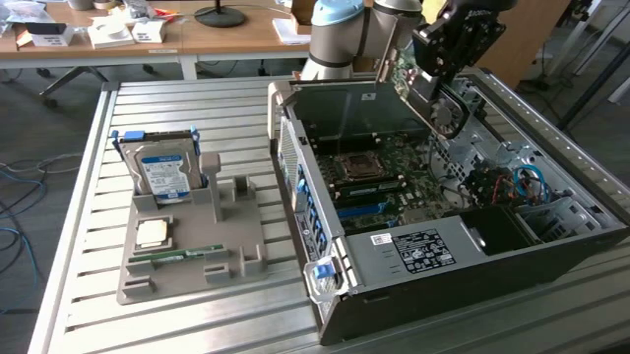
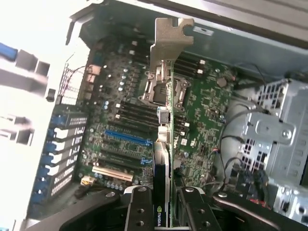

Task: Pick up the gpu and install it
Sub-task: 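Insert the gpu into the slot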

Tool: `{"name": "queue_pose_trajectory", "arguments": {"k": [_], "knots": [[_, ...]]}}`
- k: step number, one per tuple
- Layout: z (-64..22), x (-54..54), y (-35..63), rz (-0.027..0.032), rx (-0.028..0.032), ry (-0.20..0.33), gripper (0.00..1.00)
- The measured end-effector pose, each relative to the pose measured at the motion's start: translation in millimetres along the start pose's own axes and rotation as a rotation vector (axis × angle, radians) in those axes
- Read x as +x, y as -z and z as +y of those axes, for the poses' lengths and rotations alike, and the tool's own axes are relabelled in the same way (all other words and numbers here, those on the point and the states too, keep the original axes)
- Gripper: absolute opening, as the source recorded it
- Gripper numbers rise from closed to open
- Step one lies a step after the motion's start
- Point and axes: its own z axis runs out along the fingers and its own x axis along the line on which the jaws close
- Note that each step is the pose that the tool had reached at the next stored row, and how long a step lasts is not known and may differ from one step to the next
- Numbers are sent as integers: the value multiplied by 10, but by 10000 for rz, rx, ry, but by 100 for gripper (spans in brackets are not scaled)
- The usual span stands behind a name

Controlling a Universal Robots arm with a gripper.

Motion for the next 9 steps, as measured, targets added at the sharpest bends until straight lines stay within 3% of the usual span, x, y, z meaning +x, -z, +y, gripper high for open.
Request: {"name": "queue_pose_trajectory", "arguments": {"k": [9], "knots": [[-1,0,-17,111,-19,1630,26]]}}
